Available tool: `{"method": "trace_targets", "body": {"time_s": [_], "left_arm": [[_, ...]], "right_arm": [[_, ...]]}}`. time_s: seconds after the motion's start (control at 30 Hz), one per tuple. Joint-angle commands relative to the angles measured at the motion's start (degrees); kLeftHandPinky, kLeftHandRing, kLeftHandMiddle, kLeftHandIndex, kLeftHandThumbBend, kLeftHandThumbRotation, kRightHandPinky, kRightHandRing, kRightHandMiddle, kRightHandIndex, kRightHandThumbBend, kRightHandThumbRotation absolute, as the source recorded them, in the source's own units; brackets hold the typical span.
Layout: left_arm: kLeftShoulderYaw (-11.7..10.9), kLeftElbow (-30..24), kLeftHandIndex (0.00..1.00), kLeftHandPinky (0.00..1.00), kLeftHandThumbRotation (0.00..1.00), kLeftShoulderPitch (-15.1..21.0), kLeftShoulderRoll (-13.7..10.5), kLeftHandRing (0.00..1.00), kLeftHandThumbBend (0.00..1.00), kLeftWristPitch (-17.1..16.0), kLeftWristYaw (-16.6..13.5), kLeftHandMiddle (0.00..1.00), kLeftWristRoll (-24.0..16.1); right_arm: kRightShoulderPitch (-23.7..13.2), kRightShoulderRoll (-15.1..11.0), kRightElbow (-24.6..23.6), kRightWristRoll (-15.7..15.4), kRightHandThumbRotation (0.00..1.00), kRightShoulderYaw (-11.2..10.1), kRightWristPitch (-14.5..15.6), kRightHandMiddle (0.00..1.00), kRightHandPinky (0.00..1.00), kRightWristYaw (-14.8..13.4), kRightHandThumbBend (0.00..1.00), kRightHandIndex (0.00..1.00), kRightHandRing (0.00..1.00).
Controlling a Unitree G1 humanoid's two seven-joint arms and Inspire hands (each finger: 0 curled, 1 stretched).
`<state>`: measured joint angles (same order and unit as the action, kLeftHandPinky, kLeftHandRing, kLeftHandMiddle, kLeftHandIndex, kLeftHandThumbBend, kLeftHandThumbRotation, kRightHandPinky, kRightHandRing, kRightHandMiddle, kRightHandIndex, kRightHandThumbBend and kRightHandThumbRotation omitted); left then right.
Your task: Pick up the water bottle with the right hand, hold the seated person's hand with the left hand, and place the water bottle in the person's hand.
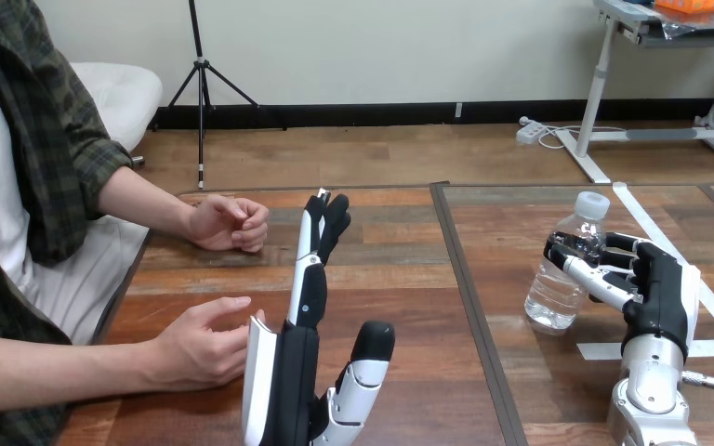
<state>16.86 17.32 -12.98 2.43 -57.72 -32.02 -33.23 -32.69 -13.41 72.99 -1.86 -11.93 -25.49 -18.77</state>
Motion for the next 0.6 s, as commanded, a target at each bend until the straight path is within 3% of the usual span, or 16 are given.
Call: {"method": "trace_targets", "body": {"time_s": [0.0, 0.57], "left_arm": [[0.32, -1.52, 1.0, 0.94, 1.0, -2.47, 0.88, 0.93, 0.54, -0.37, -0.01, 0.95, 0.35], [-0.01, -1.12, 1.0, 0.91, 1.0, -2.08, 1.09, 0.92, 0.53, -0.49, -1.18, 0.94, -0.57]], "right_arm": [[-4.22, 0.26, -0.11, -0.05, 0.0, -0.05, -2.15, 0.56, 0.45, -0.28, 0.72, 0.58, 0.51], [-3.59, 0.46, -0.92, 0.37, 0.0, -0.23, -4.55, 0.56, 0.48, 0.32, 0.71, 0.59, 0.52]]}}
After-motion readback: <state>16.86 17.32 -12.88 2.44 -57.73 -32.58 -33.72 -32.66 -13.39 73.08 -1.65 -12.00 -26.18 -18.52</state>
